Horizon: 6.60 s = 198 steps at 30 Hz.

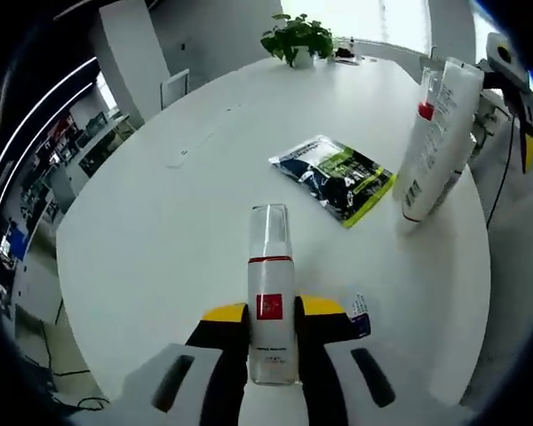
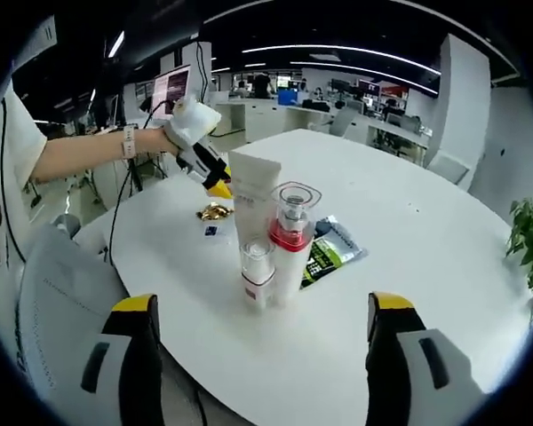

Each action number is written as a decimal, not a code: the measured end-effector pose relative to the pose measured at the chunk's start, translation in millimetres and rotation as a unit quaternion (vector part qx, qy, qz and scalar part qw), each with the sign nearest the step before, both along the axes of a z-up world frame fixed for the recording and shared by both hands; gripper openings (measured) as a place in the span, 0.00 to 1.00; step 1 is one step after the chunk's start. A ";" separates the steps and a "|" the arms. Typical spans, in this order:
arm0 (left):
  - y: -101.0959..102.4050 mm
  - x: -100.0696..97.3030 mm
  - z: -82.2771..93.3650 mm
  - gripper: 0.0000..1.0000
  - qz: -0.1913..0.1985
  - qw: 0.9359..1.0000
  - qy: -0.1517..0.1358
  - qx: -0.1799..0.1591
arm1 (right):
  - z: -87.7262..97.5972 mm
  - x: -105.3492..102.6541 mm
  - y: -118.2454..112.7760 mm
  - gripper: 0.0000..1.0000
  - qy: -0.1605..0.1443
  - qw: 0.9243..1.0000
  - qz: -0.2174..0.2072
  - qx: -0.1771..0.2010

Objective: Arrange the skincare products in the storage area until every visible bottle or jar stands upright without overlapping.

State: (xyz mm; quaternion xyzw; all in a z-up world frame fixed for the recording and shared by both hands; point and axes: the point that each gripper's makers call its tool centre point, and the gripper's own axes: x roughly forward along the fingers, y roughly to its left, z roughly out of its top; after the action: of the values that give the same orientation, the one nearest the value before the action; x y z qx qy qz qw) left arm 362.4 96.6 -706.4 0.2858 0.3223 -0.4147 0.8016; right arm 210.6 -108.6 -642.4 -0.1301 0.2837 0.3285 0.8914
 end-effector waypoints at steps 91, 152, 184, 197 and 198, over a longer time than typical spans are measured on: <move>-121.0 -202.5 60.7 0.16 -0.051 0.984 -0.066 -0.157 | 17.0 -21.3 75.2 0.23 0.115 0.890 -0.057 0.438; -139.9 -191.2 32.8 0.25 -0.178 0.972 0.023 -0.150 | 13.4 -30.3 107.7 0.19 -0.060 0.965 0.212 0.144; -143.5 -180.6 1.9 0.22 -0.149 0.977 0.021 -0.153 | -11.1 -25.0 103.9 0.20 -0.093 0.972 0.204 0.072; -143.1 -176.0 -7.9 0.22 -0.144 0.980 0.012 -0.136 | -20.2 -22.2 108.5 0.20 -0.090 0.974 0.204 0.044; -142.8 -175.8 -8.1 0.22 -0.144 0.980 0.011 -0.133 | -20.7 -21.7 107.7 0.20 -0.086 0.975 0.201 0.047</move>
State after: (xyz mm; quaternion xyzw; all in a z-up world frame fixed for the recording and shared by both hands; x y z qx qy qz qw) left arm 186.6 -46.2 -714.5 0.2152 0.2281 -0.5681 0.7609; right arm 188.9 -0.9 -663.1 -0.1703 0.1581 0.5019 0.8332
